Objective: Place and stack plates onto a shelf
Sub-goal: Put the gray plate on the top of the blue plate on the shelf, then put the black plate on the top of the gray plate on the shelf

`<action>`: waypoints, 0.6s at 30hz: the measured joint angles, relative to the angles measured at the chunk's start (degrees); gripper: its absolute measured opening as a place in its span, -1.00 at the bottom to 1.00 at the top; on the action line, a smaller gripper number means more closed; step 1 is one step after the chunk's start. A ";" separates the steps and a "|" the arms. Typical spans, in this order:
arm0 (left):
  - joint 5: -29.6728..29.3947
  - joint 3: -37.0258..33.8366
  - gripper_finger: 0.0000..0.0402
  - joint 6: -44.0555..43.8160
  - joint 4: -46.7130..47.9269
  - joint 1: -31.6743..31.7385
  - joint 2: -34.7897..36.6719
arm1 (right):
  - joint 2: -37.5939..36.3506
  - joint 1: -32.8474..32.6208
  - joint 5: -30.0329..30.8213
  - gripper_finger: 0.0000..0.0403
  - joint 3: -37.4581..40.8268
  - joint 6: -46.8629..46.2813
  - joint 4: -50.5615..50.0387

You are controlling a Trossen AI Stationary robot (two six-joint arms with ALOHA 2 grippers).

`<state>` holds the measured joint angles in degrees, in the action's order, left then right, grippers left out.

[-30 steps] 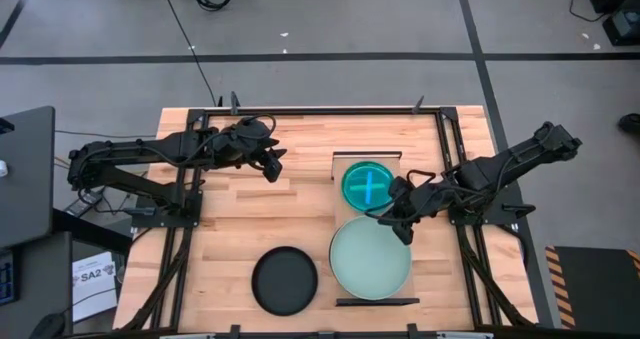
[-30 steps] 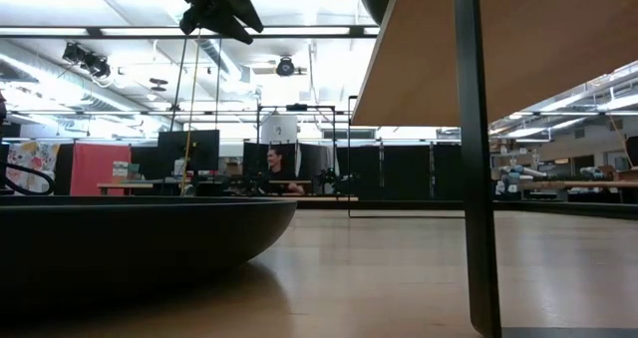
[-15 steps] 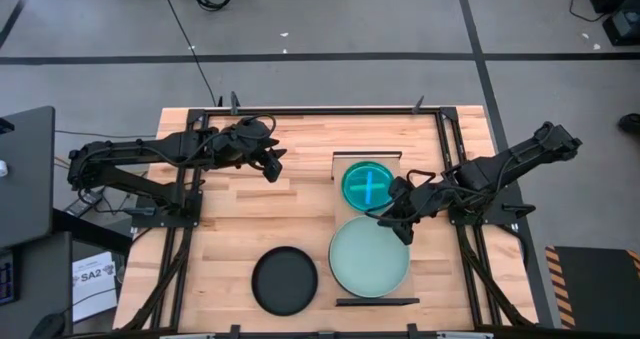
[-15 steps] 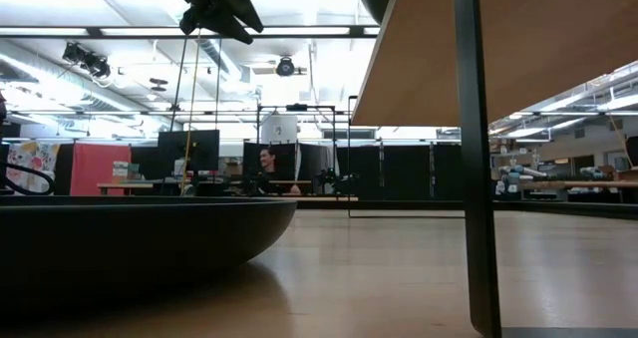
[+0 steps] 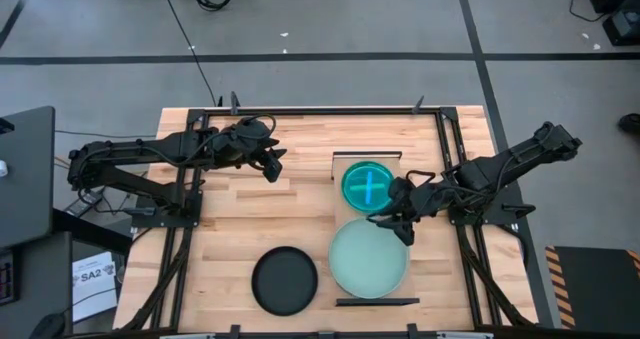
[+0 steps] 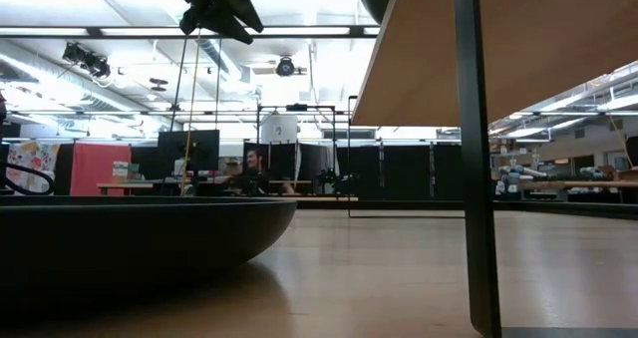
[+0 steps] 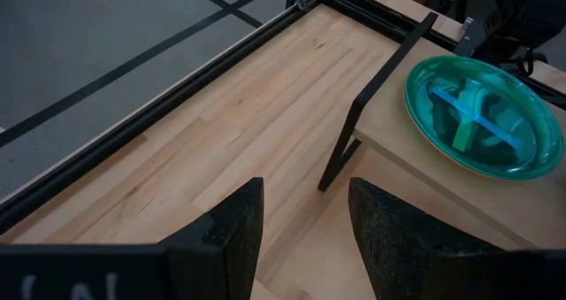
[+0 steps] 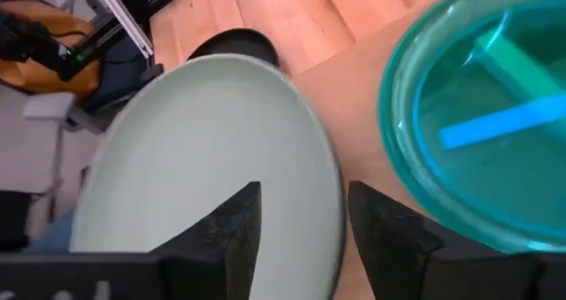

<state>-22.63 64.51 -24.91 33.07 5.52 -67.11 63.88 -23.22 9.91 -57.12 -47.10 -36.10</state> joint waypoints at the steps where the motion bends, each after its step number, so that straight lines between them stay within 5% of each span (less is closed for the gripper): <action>1: 0.01 0.00 -0.13 0.00 0.01 0.00 0.00 | 0.00 0.00 0.37 -0.11 0.00 1.27 0.00; 9: 0.21 0.00 -0.13 -0.14 0.35 -0.02 0.00 | 0.00 0.04 0.42 -0.06 0.00 6.49 0.00; 18: 8.54 -2.47 -0.13 -6.24 6.72 -2.74 0.00 | 0.00 0.04 0.42 -0.07 0.00 7.22 -0.02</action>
<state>-14.09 62.05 -31.14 39.80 2.78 -67.11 63.88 -23.18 10.33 -57.12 -39.87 -36.12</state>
